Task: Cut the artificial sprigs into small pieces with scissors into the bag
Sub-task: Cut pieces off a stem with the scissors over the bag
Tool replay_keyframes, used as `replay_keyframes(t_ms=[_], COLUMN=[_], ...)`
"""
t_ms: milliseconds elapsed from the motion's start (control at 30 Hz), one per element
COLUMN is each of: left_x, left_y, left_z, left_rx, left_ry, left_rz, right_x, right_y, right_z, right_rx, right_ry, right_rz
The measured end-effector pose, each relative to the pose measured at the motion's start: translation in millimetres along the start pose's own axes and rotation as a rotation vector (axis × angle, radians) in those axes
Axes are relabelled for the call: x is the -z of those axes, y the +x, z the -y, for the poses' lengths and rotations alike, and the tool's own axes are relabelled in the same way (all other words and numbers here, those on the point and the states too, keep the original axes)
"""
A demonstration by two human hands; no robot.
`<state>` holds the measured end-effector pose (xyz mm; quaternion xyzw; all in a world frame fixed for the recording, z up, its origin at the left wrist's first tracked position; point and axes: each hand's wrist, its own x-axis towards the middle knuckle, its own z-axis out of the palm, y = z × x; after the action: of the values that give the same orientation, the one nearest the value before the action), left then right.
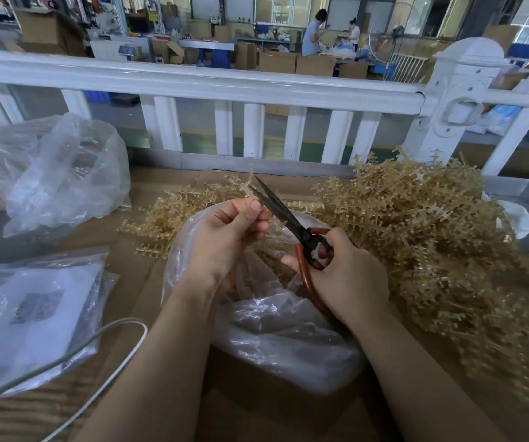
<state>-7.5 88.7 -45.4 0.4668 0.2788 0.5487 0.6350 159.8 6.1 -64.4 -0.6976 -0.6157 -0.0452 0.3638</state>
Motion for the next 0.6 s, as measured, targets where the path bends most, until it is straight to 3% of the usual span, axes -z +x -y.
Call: replay_keyframes(t_ms=[600], left_x=[-2.6], left_y=[-1.9], left_z=[0.7], left_rx=[-0.02], left_ry=[0.081], left_rz=[0.103], right_x=[1.8], right_y=[2.2], right_z=[-1.1], right_rx=[0.02], right_ry=[-0.057], right_rz=[0.027])
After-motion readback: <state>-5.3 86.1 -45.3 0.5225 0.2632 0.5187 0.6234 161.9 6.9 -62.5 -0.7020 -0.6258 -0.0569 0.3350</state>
